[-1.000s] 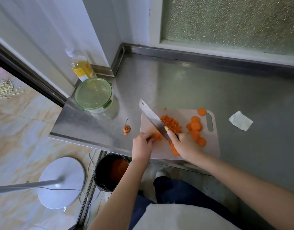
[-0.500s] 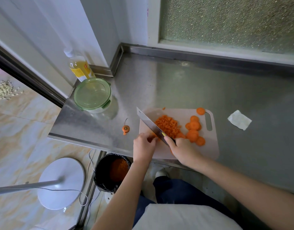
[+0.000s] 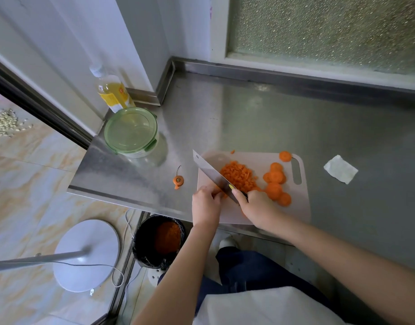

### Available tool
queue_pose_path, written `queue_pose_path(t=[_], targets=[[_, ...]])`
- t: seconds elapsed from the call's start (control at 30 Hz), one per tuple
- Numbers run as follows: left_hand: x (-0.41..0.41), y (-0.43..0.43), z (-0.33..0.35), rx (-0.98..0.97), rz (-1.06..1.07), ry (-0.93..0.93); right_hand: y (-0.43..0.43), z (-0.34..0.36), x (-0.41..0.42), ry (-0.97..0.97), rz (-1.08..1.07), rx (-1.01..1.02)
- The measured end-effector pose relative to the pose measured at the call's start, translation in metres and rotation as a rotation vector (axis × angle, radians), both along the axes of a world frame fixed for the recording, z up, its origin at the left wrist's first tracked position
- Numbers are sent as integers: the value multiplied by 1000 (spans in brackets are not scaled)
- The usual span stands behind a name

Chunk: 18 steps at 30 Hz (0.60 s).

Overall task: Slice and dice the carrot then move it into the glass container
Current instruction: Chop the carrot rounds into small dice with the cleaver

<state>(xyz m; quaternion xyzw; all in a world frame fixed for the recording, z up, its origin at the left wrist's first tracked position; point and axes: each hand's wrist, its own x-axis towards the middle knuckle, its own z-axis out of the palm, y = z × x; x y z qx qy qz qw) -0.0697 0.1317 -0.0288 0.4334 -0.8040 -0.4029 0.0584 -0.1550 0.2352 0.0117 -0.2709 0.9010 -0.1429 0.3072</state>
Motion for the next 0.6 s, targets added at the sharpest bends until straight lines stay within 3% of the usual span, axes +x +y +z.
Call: queue_pose_path(t=[0.4, 0.6], targets=[[0, 0, 2, 11, 0, -12, -5, -9, 11, 51, 59, -33], [0, 0, 6, -7, -14, 18, -8, -11, 3, -33, -6, -81]])
